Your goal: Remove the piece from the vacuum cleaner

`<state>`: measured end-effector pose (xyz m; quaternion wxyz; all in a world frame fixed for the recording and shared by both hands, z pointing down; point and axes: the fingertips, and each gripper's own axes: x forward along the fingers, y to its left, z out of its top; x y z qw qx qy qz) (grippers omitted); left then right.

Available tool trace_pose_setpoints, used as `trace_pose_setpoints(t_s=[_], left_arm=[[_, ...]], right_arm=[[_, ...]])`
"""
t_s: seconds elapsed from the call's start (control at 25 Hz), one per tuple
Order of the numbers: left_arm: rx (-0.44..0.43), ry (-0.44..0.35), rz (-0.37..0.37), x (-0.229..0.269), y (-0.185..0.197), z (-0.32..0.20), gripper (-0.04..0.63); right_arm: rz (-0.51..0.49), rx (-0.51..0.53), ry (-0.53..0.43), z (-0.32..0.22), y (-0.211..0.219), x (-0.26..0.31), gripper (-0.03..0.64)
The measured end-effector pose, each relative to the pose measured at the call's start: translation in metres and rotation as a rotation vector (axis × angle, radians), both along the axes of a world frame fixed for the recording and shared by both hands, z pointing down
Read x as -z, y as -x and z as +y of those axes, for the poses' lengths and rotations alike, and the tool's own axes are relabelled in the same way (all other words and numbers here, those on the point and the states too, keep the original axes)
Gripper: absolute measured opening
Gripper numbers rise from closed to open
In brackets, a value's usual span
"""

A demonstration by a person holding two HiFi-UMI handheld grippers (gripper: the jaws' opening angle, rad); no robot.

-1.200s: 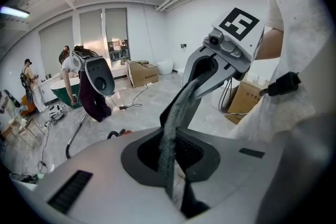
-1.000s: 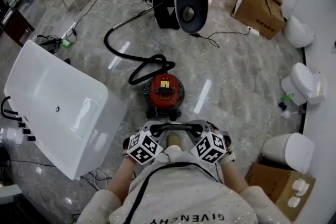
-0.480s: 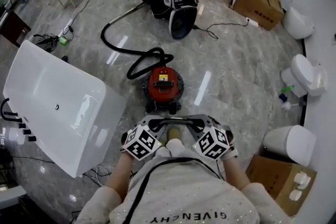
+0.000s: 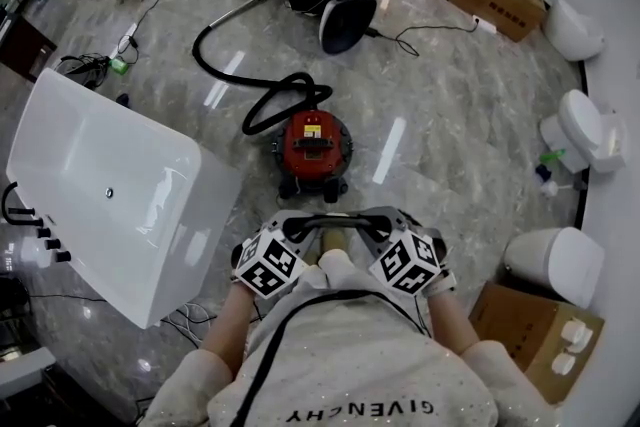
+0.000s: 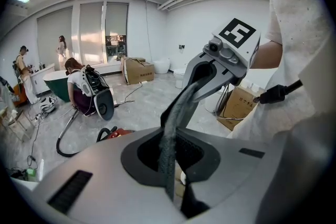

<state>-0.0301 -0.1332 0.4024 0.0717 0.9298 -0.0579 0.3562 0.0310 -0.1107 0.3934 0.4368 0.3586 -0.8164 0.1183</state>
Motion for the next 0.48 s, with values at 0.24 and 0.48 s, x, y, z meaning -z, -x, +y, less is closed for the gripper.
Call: trace_pose_setpoints(t_s=[0.24,0.48], left_arm=[[0.004,0.000,-0.001,-0.0008,-0.0003,-0.0017,0.035],[0.015,-0.003,-0.002,0.0010,0.0002,-0.0026,0.035]], right_arm=[[-0.006,0.001,0.002,-0.0014,-0.0001,-0.0014,0.035],[0.000,0.015,-0.002,-0.0029,0.0002,0.0004,0.035]])
